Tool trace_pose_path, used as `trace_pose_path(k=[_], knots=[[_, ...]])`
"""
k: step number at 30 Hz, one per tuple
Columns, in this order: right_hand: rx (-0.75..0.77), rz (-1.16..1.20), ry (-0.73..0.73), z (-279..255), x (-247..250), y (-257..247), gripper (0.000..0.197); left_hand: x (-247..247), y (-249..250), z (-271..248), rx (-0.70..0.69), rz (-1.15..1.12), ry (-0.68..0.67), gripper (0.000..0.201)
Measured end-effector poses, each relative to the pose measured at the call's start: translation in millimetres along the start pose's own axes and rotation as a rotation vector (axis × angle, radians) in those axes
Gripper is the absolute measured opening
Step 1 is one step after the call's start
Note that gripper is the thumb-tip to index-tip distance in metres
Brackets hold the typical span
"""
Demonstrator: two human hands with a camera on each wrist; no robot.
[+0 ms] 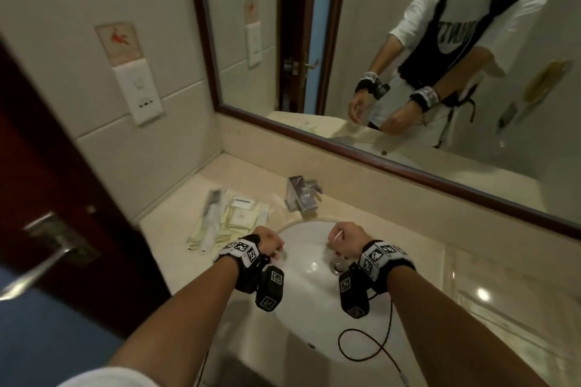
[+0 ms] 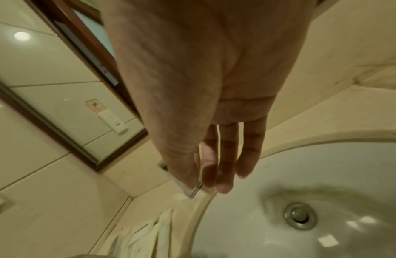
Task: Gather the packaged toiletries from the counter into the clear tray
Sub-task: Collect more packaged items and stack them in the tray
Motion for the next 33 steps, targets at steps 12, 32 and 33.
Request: trace_pose_path(k=[12,32,33], knots=[[0.084,-0.093,-0.140,61.2,-75.7,-98.5,0.011,119.6,-61.3,3.2,0.080,-0.071,0.146,0.024],[0.128,-0.447,-0.201,166.0,-162.7,-147.4,0.057,183.2,-97.2,78.4,0.080,-0.125,0.082,0.020],[0.133,-0.452,-0.190,171.7,-166.1,-147.9,0.059,183.8,-96.1,80.0,0.081,-0.149,0.085,0.017]])
Point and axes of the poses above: each hand's wrist, its own z-axis towards the middle knuckle, its own x-axis out of the back of the hand, y = z × x, the point moved 1 cm from there along z, towards the middle knuckle, and after that the axes turned 4 degrees about -y, right-handed, at the moved point
